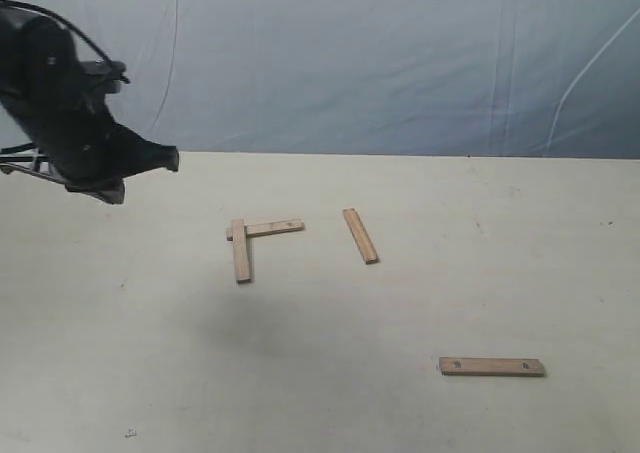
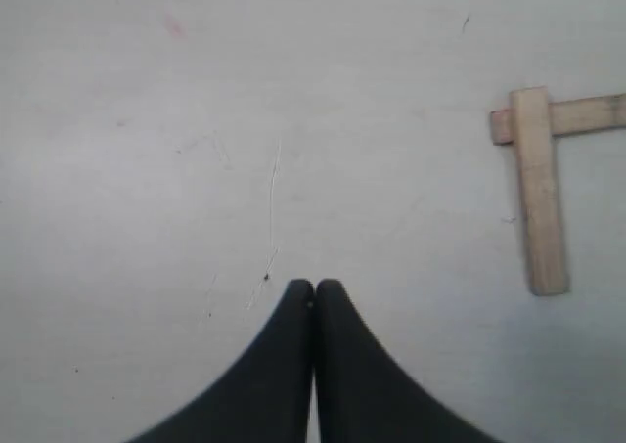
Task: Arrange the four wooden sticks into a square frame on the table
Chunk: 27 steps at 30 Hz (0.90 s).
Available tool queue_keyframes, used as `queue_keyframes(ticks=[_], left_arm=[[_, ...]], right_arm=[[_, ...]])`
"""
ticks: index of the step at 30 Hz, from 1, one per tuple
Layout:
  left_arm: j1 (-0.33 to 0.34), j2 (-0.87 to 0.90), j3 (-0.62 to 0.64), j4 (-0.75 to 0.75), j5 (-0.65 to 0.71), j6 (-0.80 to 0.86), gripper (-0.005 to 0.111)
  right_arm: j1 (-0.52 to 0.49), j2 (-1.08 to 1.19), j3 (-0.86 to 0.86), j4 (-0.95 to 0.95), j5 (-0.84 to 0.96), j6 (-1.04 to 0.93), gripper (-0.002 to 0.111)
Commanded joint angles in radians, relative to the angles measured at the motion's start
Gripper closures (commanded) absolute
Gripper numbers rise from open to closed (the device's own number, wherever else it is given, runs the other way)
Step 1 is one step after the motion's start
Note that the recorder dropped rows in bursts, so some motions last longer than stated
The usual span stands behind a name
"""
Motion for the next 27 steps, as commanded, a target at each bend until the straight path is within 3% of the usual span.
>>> queue_keyframes(ticks=[1, 6, 15, 21, 27], left_arm=[[0.004, -0.344, 0.272, -0.015, -0.251, -0.042, 0.107], [0.004, -0.810, 0.535, -0.017, -0.379, -0.075, 0.107], [0.004, -1.311, 0.852, -0.051, -0.422, -0.079, 0.107], [0.004, -1.573, 0.979, -0.143, -0.481, -0.079, 0.107], [0.004, -1.691, 1.138, -0.143, -0.619, -0.039, 0.107]], right_arm=[[-0.002, -0.004, 0.001, -0.020, -0.006, -0.002, 0.109], [-0.002, -0.004, 0.001, -0.018, -0.006, -0.002, 0.109], [-0.002, -0.004, 0.001, -0.018, -0.151, -0.002, 0.109], [-0.002, -0.004, 0.001, 0.014, -0.417, -0.002, 0.109], [-0.002, -0.004, 0.001, 0.334, -0.603, 0.056, 0.109]])
